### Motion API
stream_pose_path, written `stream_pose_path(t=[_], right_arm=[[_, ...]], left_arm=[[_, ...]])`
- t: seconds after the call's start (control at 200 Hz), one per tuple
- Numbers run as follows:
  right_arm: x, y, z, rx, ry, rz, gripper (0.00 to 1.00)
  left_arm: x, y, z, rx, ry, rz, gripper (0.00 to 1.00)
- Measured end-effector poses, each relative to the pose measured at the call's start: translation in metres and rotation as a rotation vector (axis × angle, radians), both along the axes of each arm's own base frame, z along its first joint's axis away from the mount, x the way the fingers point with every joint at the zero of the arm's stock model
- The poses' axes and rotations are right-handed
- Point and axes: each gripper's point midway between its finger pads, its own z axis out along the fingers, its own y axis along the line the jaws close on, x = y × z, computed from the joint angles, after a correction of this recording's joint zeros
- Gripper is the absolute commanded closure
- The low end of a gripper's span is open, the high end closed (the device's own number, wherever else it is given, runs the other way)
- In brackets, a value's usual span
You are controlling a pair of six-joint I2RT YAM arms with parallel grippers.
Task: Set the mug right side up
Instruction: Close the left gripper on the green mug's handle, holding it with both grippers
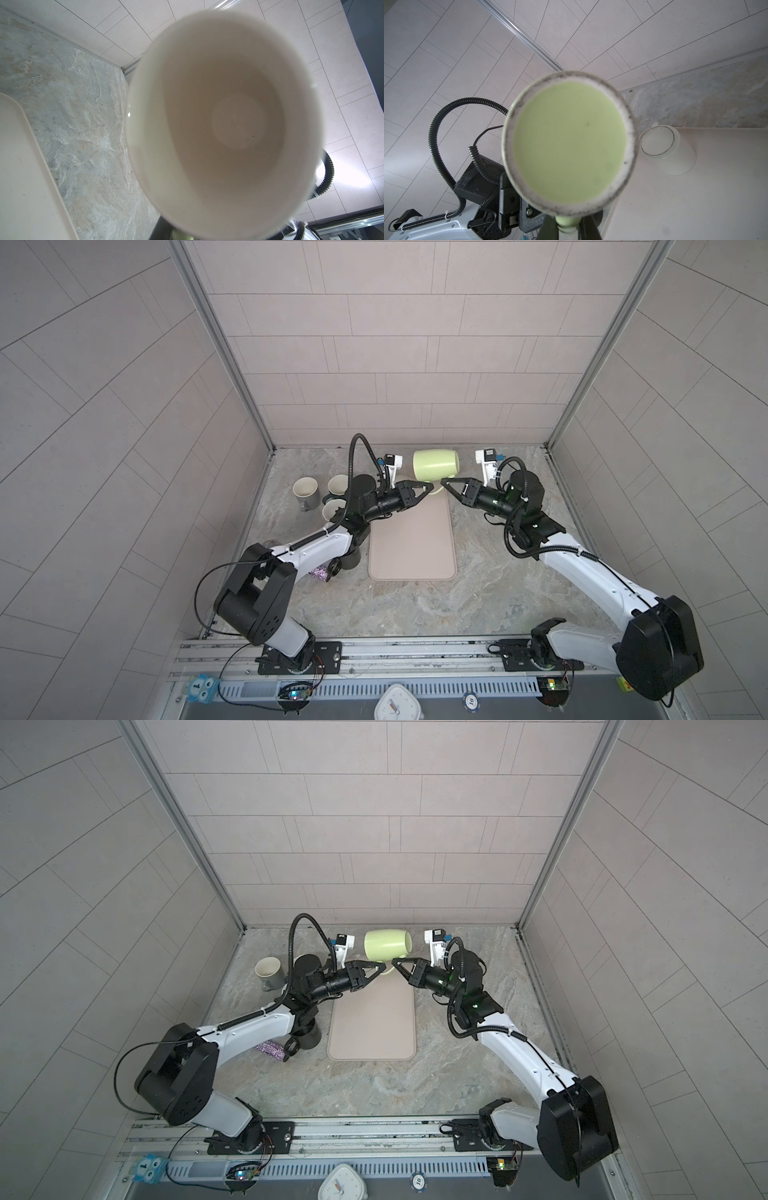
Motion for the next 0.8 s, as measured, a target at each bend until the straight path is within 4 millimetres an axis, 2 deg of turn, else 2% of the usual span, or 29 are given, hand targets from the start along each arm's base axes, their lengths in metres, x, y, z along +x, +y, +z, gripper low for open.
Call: stream_pose_path(t=[0.055, 0.12, 0.21, 0.756, 0.801], right_arm=[[0.0000, -0.0002, 0.0000, 0.000, 0.000, 0.001, 1.00], [0.0001, -0.0007, 0.0002, 0.001, -0.001, 0.001, 1.00], [-0.0003, -0.0008, 0.0009, 0.001, -0.003, 0.002, 1.00], [-0.0043, -0.0025, -0.0029, -0.016, -0.014, 0.001, 1.00], [-0.0045, -0.0026, -0.0045, -0.017, -0.012, 0.001, 0.92]], left_arm=[[-0.0004, -0.0001, 0.0004, -0.001, -0.001, -0.002, 0.84], [-0.0009, -0.0003, 0.0010, -0.003, -0.004, -0.006, 0.94], [-0.0015, -0.0005, 0.0018, -0.005, -0.007, -0.010, 0.98], [-0.0066, -0.0005, 0.0005, 0.026, -0.031, -0.024, 1.00], [-0.0075, 0.0004, -0.0010, 0.043, -0.032, -0.018, 1.00]])
